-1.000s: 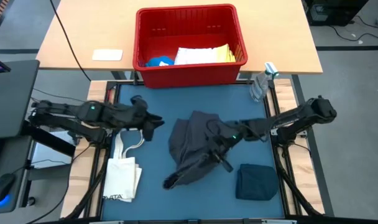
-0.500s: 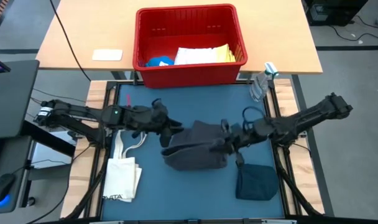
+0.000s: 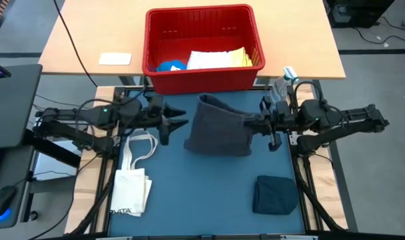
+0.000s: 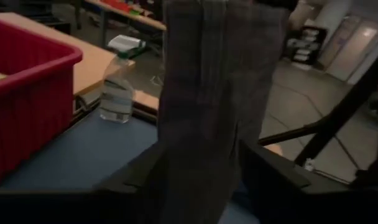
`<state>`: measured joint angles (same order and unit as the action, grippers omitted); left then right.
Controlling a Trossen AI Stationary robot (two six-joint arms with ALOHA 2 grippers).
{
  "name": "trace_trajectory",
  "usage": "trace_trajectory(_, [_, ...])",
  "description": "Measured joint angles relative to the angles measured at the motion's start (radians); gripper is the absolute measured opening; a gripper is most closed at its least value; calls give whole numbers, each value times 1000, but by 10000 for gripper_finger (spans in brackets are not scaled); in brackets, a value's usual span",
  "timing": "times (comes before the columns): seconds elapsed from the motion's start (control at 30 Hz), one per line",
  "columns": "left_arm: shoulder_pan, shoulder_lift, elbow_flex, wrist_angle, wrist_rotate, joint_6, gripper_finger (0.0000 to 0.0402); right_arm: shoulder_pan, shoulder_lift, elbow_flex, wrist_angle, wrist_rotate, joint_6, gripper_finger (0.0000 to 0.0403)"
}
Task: Fold Laundry from Bin
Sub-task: Fold the gray blue shorts
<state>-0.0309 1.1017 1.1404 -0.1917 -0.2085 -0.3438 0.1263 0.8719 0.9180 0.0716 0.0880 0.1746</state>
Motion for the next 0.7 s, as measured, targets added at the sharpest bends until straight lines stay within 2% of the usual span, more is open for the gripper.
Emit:
trace_trajectory(0.13, [26, 60, -2, 34, 1, 29, 278, -28, 12, 0, -12, -77, -21, 26])
trace_trajectory(0.3, [60, 128, -2, 154, 11, 94, 355, -68, 19, 0, -8, -197, -43, 26])
trace_trajectory(0.33, [70, 139, -2, 182, 37, 112, 367, -77, 21, 0, -8, -221, -43, 26])
trace_trajectory(0.4, [89, 159, -2, 253, 167, 155, 382, -93, 23, 0, -8, -249, -40, 26])
trace_trajectory(0.53, [115, 195, -2, 383, 407, 145, 378, -127, 27, 0, -15, -307, -37, 26])
trace_trajectory(0.63, [134, 210, -2, 387, 467, 100, 340, -150, 28, 0, -21, -334, -36, 26])
trace_trajectory(0.7, [148, 220, -2, 386, 491, 79, 293, -167, 28, 0, -21, -345, -36, 26])
